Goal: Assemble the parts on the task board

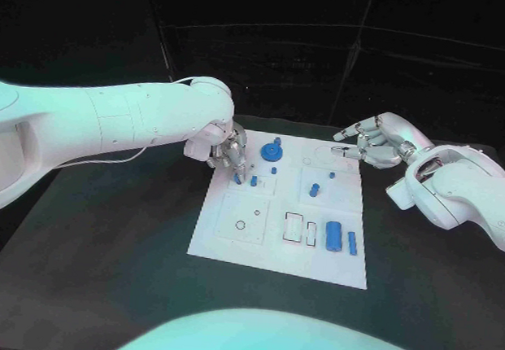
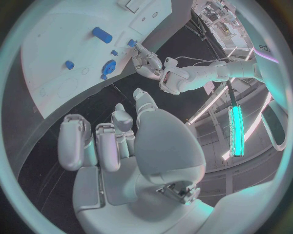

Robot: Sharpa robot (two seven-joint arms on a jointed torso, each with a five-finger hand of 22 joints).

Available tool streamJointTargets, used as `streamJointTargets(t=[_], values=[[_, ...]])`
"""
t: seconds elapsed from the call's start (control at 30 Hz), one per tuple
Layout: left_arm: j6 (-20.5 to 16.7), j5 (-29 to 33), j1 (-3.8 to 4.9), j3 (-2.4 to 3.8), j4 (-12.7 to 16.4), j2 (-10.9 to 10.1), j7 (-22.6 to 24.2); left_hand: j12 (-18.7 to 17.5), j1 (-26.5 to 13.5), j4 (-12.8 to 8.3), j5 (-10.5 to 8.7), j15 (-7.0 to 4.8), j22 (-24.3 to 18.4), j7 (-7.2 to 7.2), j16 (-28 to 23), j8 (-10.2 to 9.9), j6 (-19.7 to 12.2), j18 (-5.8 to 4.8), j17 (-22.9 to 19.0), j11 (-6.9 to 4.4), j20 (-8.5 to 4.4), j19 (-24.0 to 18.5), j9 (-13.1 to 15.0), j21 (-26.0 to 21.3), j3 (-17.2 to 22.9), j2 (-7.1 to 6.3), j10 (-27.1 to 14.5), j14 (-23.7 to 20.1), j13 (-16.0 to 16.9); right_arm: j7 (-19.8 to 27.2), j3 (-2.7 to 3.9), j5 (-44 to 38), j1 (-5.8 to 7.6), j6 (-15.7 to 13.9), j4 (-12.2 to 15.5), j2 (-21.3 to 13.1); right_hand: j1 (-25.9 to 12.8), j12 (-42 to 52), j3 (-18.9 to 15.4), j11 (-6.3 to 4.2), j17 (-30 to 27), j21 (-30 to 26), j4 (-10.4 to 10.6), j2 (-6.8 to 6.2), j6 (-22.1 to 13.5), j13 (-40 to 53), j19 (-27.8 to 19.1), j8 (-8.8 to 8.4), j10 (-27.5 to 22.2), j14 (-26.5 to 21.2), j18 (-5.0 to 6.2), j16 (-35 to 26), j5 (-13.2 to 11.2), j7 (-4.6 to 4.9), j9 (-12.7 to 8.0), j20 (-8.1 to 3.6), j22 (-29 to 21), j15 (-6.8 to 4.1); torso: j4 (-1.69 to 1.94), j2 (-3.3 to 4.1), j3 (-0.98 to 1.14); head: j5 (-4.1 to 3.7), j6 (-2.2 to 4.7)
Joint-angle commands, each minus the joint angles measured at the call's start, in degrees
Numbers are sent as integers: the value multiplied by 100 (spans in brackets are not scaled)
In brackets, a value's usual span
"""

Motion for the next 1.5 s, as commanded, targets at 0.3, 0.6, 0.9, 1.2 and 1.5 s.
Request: streamJointTargets(t=[0.3, 0.6, 0.9, 1.2, 1.5], values=[[44, -29, -2, -4, -30, 32, -54, -2, -52, -524, 15, 9, 10, -22, -14, 25, 51, -39, 1085, -33, -18, 48, 6, 13, 563, 59, 27, 515, 11, 28, 4, 14, 9, 27, 15, -5, -8, 21, -1, -17, 1009, -21, 17, 51, -24, 3, -1, 34, 39, 461, 102, -22, 39, -31, -9, -17, 2, -48, -4, 1, 2, -3, 1], [47, -28, -10, -13, -53, 55, -53, 7, -226, -407, 15, -11, 14, -61, -5, 27, 116, -40, 1108, -61, -34, 52, 1, 5, 420, -2, 35, 520, 22, 22, 4, 14, 9, 30, 22, -11, -8, 21, -1, -17, 1009, -21, 17, 51, -24, 3, -1, 34, 39, 461, 102, -22, 39, -31, -9, -17, 2, -48, 1, -3, 2, -11, 1], [46, -28, -20, -19, -73, 72, -53, 11, -387, -263, 15, -26, 28, -82, -3, 2, 167, -43, 1114, -78, -49, 63, -20, 5, 241, -22, 38, 520, 26, 21, 4, 14, 9, 27, 29, -15, -8, 21, -1, -17, 1009, -21, 17, 51, -24, 3, -1, 34, 39, 461, 102, -22, 39, -31, -9, -17, 2, -48, -2, -3, 2, -7, 1], [28, -28, -25, -22, -89, 79, -53, 21, -534, -119, 15, -36, 25, -95, 1, -15, 233, -44, 1124, -87, -60, 66, -39, -8, 67, -21, 41, 522, 39, 20, 4, 14, 10, 25, 38, -25, -8, 21, -1, -17, 1009, -21, 17, 51, -24, 3, -1, 34, 39, 461, 102, -22, 39, -31, -9, -17, 2, -48, -2, 0, 2, -11, 1], [33, -27, -25, -22, -97, 82, -52, 49, -734, 88, 14, -39, 45, -99, 9, -46, 289, -50, 1146, -89, -66, 82, -64, -3, -192, -2, 58, 527, 75, 18, 4, 14, 10, 36, 37, -22, -8, 21, -1, -17, 1009, -21, 17, 51, -24, 3, -1, 34, 39, 461, 102, -22, 39, -31, -9, -17, 2, -48, -4, 1, 0, -11, 1]])
